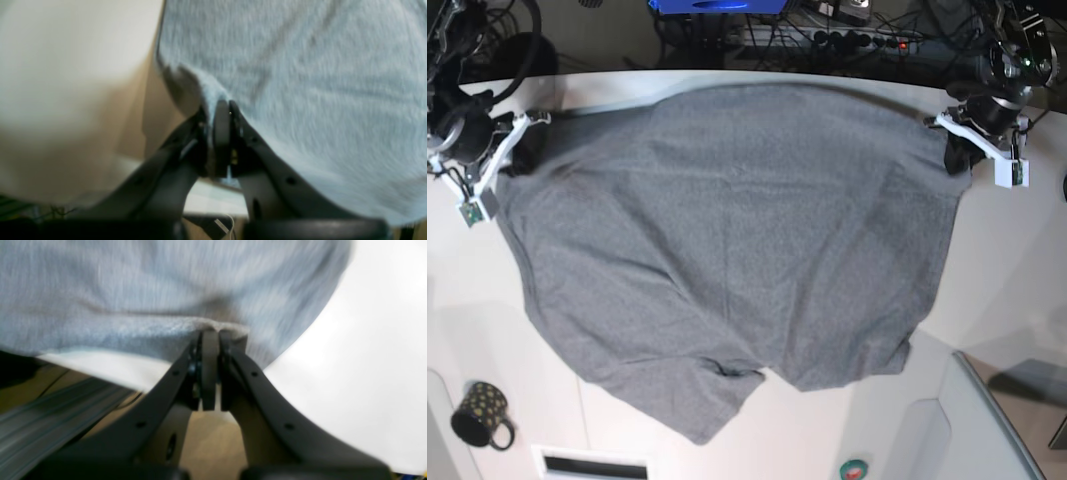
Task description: Layout the t-shirt on the table in an organized manner, then fold the t-shirt properly
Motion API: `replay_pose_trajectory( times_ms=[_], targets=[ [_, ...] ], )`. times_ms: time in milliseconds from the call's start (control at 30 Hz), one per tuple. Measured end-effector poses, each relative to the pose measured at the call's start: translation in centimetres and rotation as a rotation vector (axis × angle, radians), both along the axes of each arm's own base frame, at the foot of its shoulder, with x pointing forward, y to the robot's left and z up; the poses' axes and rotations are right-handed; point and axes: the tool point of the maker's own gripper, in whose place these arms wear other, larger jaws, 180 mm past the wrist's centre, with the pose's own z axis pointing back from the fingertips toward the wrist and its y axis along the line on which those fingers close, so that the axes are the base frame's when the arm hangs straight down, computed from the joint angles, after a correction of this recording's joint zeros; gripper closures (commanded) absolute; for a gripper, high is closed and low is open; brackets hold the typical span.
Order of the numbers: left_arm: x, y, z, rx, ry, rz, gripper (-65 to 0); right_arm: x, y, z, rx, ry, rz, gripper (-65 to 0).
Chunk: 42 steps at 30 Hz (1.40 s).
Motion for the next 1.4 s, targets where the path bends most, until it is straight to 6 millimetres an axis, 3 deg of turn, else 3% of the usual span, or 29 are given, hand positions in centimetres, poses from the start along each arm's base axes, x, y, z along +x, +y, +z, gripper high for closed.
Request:
replay_pose_trajectory(
  times_ms=[133,333,400,500,633,900,1033,1233,1400],
  targets=[
    [3.0,-0.2,1.2,-0.004,-0.022,-0.008,0.0,3.3,-0.3,0.7,-0.079,-0.014,0.03,-0.2],
    [6.5,-0.2,2.6,-0.021,-0.04,-0.009,0.0,6.0,0.9,-1.8,-0.071,0.047,0.063,-0.2],
    [7.5,-0.4,1.9,-0.058,-0.042,0.01,0.0,7.4,1.2,-2.4,-0.051,0.027,0.067,-0.2],
    [7.7,0.1,-0.6,-0.114,0.02,0.102,0.0,8.4,1.9,-3.7,-0.015,0.049,0.074,-0.2],
    [7.7,0.6,-1.9,-0.141,0.052,0.142,0.0,9.3,2.1,-3.8,0.001,0.05,0.074,-0.2],
    [8.5,0.8,-1.1,-0.139,0.022,0.147,0.0,12.3,2.2,-1.6,-0.002,-0.018,0.076,-0.2],
    [9.3,1.0,0.7,-0.128,-0.024,0.16,0.0,14.0,2.2,-0.3,-0.004,-0.058,0.079,-0.2],
    [10.4,1.6,2.0,-0.131,-0.061,0.209,0.0,16.0,5.4,1.0,-0.009,-0.096,0.185,-0.2],
    [11.6,1.8,2.2,-0.151,-0.071,0.228,0.0,17.5,5.9,0.2,0.049,-0.113,0.175,-0.2]
  ],
)
